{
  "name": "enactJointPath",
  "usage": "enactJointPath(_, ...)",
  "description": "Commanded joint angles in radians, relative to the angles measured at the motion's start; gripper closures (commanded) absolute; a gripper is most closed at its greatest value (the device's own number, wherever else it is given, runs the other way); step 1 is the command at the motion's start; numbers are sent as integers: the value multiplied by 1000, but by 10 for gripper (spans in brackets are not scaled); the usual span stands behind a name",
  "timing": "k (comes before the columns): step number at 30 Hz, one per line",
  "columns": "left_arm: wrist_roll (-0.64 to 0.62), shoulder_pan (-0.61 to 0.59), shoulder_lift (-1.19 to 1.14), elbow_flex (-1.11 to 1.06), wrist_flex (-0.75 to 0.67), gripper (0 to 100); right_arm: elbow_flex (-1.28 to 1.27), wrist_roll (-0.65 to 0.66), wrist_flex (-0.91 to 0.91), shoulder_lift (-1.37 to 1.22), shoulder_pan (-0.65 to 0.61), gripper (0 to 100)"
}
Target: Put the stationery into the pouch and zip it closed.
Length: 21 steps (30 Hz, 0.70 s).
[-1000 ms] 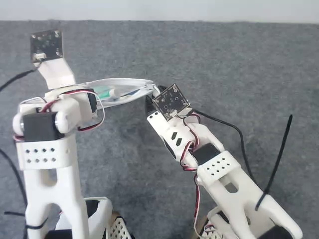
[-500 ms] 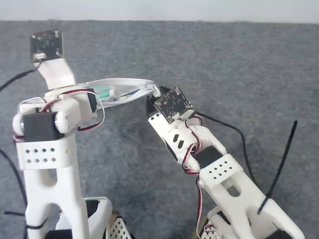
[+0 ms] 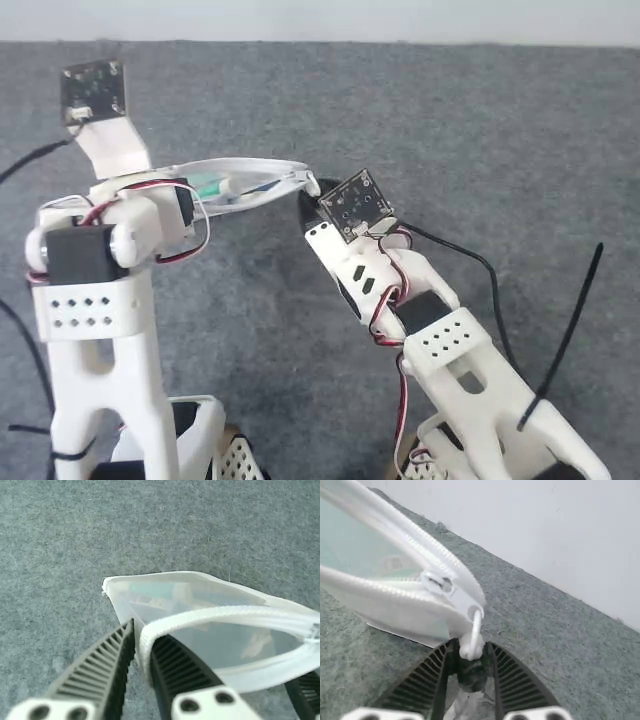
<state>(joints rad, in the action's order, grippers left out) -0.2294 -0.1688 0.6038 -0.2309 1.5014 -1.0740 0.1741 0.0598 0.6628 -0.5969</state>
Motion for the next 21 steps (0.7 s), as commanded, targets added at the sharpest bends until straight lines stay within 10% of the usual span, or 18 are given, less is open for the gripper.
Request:
enactJointPath(1,0,-2,26,30,-5,989,6,38,-1,50,12,993)
enactJointPath(21,23,5,26,31,-11,865,9,173,590,475,-142,994)
